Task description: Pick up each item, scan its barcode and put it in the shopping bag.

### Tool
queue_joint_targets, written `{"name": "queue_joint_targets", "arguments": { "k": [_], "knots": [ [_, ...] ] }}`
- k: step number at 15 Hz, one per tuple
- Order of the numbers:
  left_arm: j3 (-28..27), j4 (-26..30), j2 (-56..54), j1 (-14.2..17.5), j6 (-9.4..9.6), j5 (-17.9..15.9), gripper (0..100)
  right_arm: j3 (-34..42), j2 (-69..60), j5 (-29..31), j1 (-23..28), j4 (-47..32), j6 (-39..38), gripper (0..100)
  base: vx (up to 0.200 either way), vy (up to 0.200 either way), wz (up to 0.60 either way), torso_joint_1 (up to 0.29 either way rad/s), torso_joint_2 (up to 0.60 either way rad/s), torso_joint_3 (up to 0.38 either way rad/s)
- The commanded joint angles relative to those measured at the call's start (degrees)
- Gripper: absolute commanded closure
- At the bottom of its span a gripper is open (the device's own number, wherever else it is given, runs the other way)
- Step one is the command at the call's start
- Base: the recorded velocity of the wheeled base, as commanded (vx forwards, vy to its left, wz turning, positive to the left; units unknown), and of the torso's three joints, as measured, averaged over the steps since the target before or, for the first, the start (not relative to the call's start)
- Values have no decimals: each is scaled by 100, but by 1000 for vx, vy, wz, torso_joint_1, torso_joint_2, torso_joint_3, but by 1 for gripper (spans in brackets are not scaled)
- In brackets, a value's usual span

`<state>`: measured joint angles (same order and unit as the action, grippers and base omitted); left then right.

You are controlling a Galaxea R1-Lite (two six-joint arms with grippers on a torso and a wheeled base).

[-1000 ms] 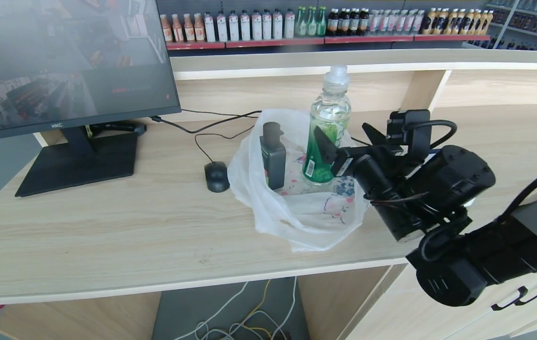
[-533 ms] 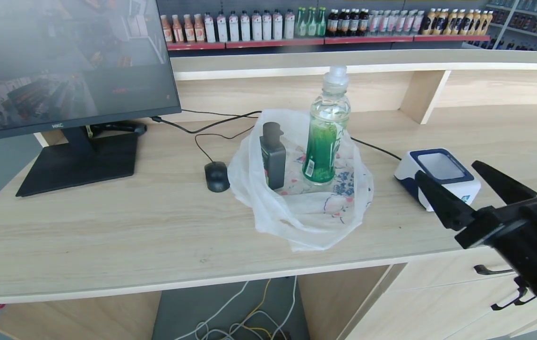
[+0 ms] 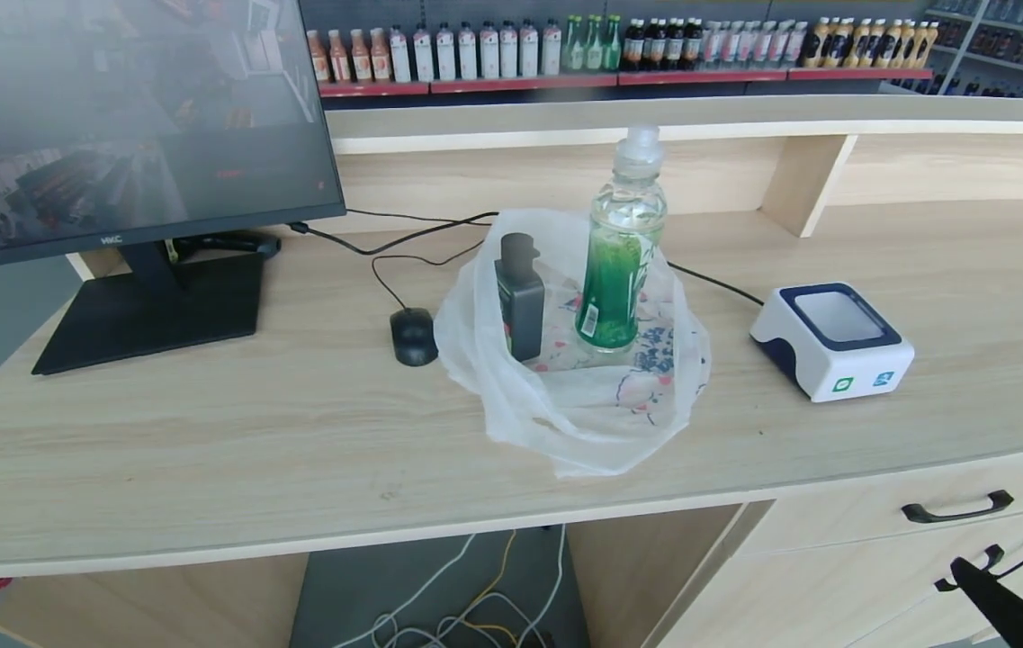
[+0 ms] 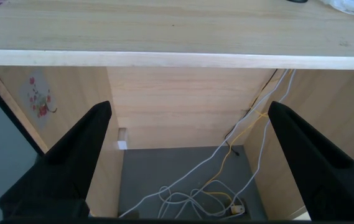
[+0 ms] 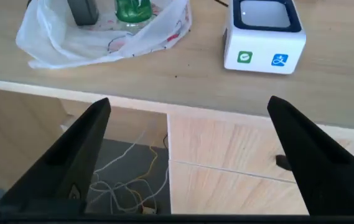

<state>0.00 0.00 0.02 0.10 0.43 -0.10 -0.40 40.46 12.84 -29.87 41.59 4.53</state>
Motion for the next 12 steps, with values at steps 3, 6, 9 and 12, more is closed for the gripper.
{"name": "queue_joint_targets", "arguments": {
  "k": [3, 6, 9, 12],
  "knots": [
    [0, 0, -2, -1, -8, 1, 0, -162, -4046, -642, -213, -4274, 425, 0, 0, 0, 0, 0, 0, 0],
    [0, 0, -2, -1, 1, 1, 0, -206, -4046, -923, -213, -4344, 434, 0, 0, 0, 0, 0, 0, 0],
    [0, 0, -2, -1, -8, 1, 0, -144, -4046, -1231, 368, -4344, 487, 0, 0, 0, 0, 0, 0, 0],
    [0, 0, -2, 8, -8, 1, 0, -144, -3809, -1099, 1361, -4335, 206, 0, 0, 0, 0, 0, 0, 0]
  ]
}}
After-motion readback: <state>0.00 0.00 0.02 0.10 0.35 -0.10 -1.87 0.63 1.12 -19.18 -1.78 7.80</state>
